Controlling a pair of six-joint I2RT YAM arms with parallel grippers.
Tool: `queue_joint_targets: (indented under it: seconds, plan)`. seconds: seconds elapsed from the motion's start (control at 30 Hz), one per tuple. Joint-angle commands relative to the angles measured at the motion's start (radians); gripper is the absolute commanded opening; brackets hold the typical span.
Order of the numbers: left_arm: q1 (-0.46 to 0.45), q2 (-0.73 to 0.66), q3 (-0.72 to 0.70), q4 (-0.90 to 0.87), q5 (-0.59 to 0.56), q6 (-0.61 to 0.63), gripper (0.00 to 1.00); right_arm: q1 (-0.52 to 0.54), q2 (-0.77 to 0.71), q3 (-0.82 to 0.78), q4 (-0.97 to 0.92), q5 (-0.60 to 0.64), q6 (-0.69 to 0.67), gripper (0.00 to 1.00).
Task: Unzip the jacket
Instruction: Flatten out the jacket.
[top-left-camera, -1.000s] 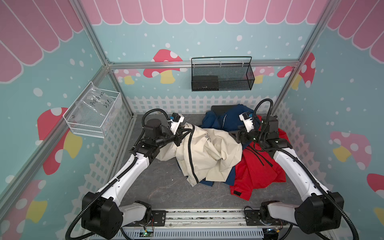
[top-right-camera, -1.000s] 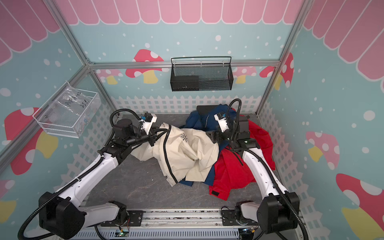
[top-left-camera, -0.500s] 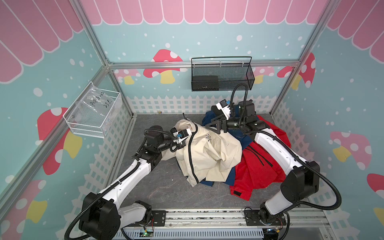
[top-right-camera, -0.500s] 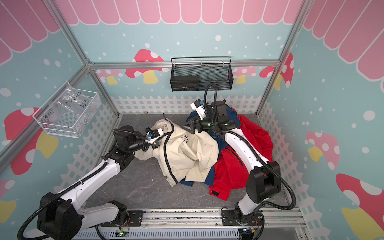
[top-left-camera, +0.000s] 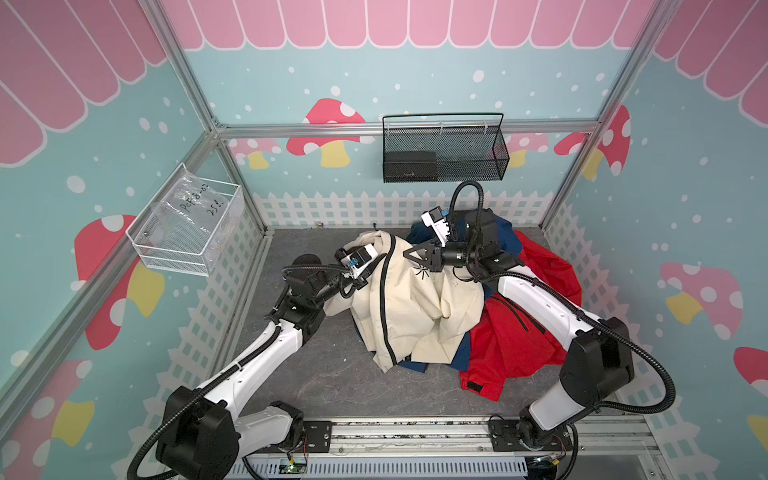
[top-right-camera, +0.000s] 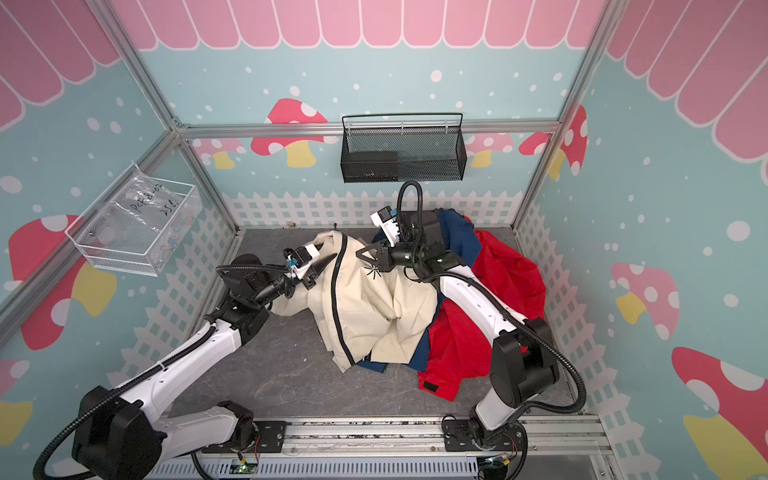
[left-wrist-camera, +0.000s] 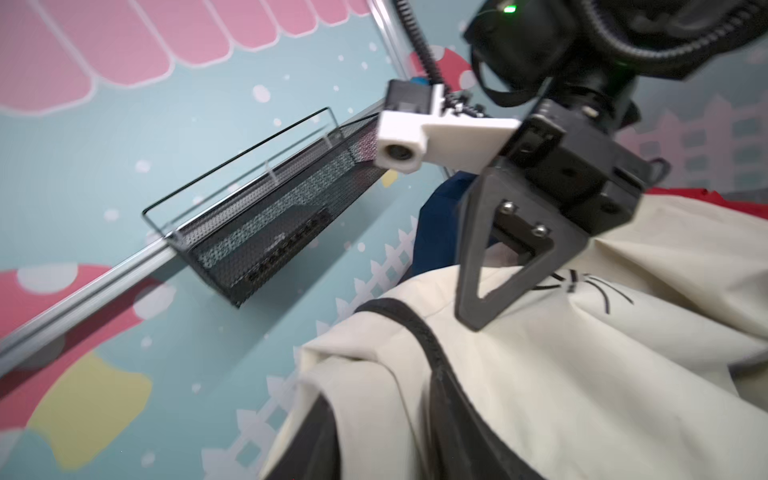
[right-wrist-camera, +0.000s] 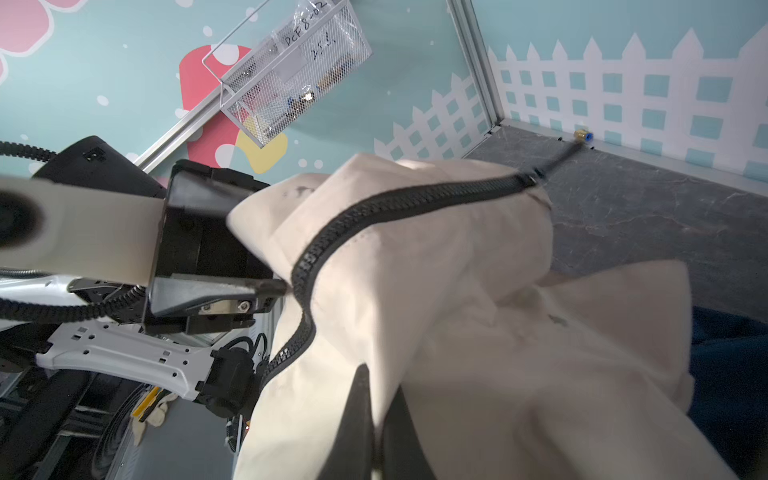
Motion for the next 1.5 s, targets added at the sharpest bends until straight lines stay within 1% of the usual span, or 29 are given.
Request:
queue_joint_targets:
  seconds: [0.0,0.03,0.13,0.2,0.33,0.43,0.5,0.6,0.73,0.87,1.03,1.2,1.27,1.3,1.33,1.4,1.47]
  plan:
    - [0.053,-0.098,0.064,-0.182,-0.197,-0.397,0.70,0.005,-0.098,-0.027,0.110,0.091,-0.209,0.00]
    - [0.081,-0.109,0.089,-0.261,-0.187,-0.499,0.72,0.004,-0.118,-0.040,0.113,0.110,-0.276,0.00]
    - [0.154,-0.088,0.208,-0.537,-0.151,-0.754,0.73,0.006,-0.172,-0.090,0.131,0.134,-0.440,0.00]
    - [0.194,-0.051,0.281,-0.689,-0.080,-0.870,0.73,0.008,-0.200,-0.128,0.139,0.149,-0.534,0.00]
    - [0.236,0.041,0.359,-0.825,0.095,-1.055,0.75,0.014,-0.260,-0.230,0.185,0.151,-0.706,0.00]
    - [0.245,0.112,0.401,-0.857,0.193,-1.149,0.77,0.029,-0.294,-0.289,0.201,0.151,-0.808,0.00]
    - [0.244,0.151,0.416,-0.852,0.240,-1.197,0.77,0.046,-0.315,-0.330,0.214,0.157,-0.877,0.00]
    - [0.239,0.206,0.436,-0.852,0.296,-1.214,0.79,0.078,-0.348,-0.392,0.241,0.176,-0.963,0.00]
    - [0.226,0.277,0.458,-0.806,0.365,-1.246,0.81,0.107,-0.357,-0.425,0.240,0.189,-1.026,0.00]
    - [0.177,0.349,0.496,-0.799,0.386,-1.269,0.84,0.146,-0.361,-0.445,0.233,0.219,-1.087,0.00]
    - [0.119,0.429,0.535,-0.796,0.402,-1.297,0.89,0.201,-0.364,-0.463,0.215,0.304,-1.202,0.00]
    - [0.065,0.486,0.567,-0.788,0.448,-1.336,0.90,0.243,-0.364,-0.484,0.218,0.409,-1.295,0.00]
    - [0.059,0.494,0.556,-0.782,0.438,-1.361,0.88,0.244,-0.367,-0.493,0.240,0.429,-1.300,0.00]
    - [0.056,0.498,0.551,-0.760,0.445,-1.375,0.85,0.245,-0.369,-0.498,0.250,0.435,-1.304,0.00]
    - [0.052,0.502,0.553,-0.743,0.454,-1.389,0.79,0.245,-0.371,-0.503,0.260,0.440,-1.303,0.00]
    - [0.040,0.502,0.564,-0.651,0.473,-1.438,0.63,0.245,-0.375,-0.515,0.280,0.453,-1.295,0.00]
    - [0.030,0.499,0.593,-0.560,0.467,-1.479,0.49,0.244,-0.373,-0.529,0.308,0.478,-1.269,0.00]
